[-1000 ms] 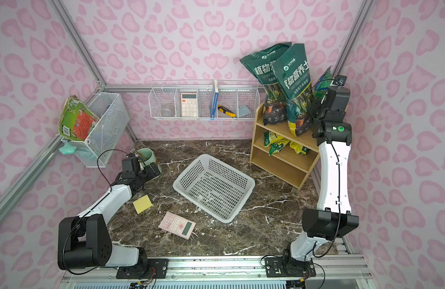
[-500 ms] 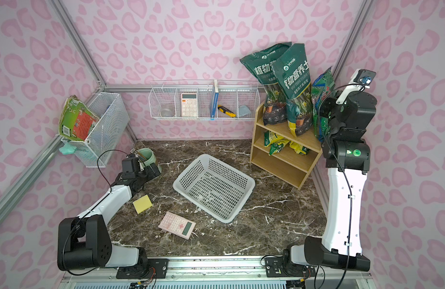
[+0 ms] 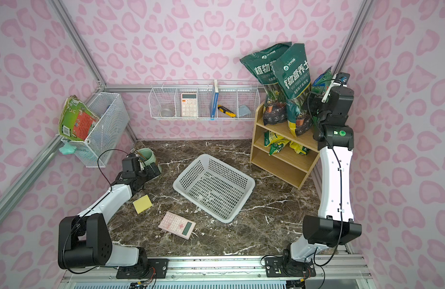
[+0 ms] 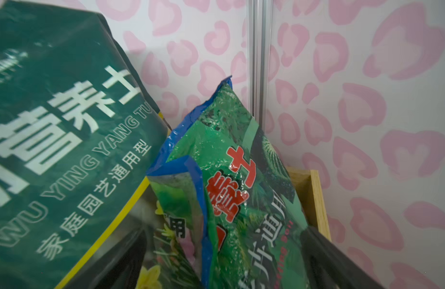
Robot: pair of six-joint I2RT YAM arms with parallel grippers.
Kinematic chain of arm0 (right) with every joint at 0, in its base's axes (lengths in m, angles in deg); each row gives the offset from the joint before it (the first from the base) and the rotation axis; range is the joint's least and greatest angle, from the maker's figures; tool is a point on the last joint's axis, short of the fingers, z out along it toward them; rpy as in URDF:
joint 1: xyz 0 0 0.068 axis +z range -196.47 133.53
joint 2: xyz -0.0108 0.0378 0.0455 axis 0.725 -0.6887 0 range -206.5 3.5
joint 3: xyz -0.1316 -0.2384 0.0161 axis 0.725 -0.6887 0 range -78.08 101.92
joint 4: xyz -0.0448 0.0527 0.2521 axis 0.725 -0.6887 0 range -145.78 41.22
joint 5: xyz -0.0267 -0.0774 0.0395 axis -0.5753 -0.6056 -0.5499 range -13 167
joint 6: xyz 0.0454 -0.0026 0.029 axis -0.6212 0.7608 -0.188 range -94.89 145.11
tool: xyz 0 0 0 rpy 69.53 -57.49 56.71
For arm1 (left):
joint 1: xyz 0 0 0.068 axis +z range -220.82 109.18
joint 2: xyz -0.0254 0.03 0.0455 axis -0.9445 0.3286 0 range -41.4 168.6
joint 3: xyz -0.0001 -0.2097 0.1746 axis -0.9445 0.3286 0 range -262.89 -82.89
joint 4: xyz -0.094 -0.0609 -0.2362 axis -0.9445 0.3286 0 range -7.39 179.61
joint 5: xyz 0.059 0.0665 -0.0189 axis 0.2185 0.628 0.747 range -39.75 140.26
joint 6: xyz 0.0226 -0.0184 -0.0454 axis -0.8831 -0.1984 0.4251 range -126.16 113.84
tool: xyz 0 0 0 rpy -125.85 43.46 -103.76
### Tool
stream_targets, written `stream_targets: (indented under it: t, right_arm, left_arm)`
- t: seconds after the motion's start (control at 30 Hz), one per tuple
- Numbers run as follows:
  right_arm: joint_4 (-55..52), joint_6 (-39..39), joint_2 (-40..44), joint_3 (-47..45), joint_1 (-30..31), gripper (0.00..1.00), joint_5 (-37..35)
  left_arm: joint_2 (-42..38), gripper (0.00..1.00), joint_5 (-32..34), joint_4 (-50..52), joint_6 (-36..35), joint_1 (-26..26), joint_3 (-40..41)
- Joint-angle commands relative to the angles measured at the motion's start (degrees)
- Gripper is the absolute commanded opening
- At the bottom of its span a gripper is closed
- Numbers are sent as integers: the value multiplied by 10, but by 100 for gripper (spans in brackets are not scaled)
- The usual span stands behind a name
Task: Take down the fertilizer bag from the shelf
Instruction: Pick up the fertilizer bag from the shelf.
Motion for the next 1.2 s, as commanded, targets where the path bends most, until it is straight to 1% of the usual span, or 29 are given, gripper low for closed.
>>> stream_targets:
  t: [0.0,0.1,0.13,0.17,0.2,0.23,0.3,0.33,0.4,0.43,0.53,0.6,0.7,0.77,0.8,0.87,0.93,1.0,1.03,1.07,1.1,1.17]
  right_arm:
    - [-34,19,-42,59,-1,98,-32]
    - [-61,26,-87,112,-1,98,-41]
    - [-68,27,-99,123,-2,94,-45]
    - [-71,30,-106,128,-3,89,-47]
    - [-72,32,-112,131,-4,79,-48]
    - [-73,32,-114,132,-5,62,-50]
    - [-76,28,-113,132,-9,30,-54]
    - [-77,26,-108,131,-10,19,-55]
    - [-72,22,-90,120,-10,2,-60]
    - [-66,19,-73,108,-10,0,-62]
    - [-37,4,-6,54,-10,0,-62]
    - [-10,-7,50,7,-10,0,-46]
    - [33,-28,141,-65,-10,0,-20]
    - [58,-34,193,-105,-7,0,-11]
    - [66,-36,216,-119,-4,0,-15]
    - [71,-36,246,-128,4,0,-23]
    - [69,-29,270,-129,28,0,-37]
    - [72,-26,295,-138,55,0,-46]
    - [76,-27,310,-146,66,0,-44]
    - [81,-30,325,-158,76,0,-40]
    - [86,-34,339,-169,83,0,-35]
    - [99,-45,364,-196,96,0,-7]
  left_arm:
    - [1,99,-2,-2,-1,0,-3]
    - [3,100,-1,-2,-2,0,-5]
    - [3,100,-1,-1,-3,-1,-7]
    - [5,99,-1,-1,-3,0,-7]
    - [6,99,-1,0,-3,0,-9]
    - [6,99,-2,-1,-3,0,-9]
    - [2,100,-9,-6,-3,0,-6]
    - [-2,99,-15,-10,-3,0,-2]
    - [-15,100,-35,-21,-3,0,4]
    - [-24,99,-49,-28,-3,0,8]
    - [-60,99,-96,-34,-6,-1,17]
    - [-94,100,-128,-57,-6,-2,29]
    - [-138,99,-176,-50,14,-8,25]
    - [-157,100,-188,-4,51,-23,-3]
    - [-163,100,-199,21,82,-33,-20]
    - [-172,100,-250,16,136,-57,-35]
    - [-173,99,-307,11,199,-76,-57]
    - [-160,99,-362,43,290,-78,-97]
    - [-150,99,-394,62,321,-77,-123]
    - [-138,99,-428,81,338,-73,-151]
    - [-128,99,-446,96,345,-70,-174]
    - [-105,99,-459,162,333,-58,-234]
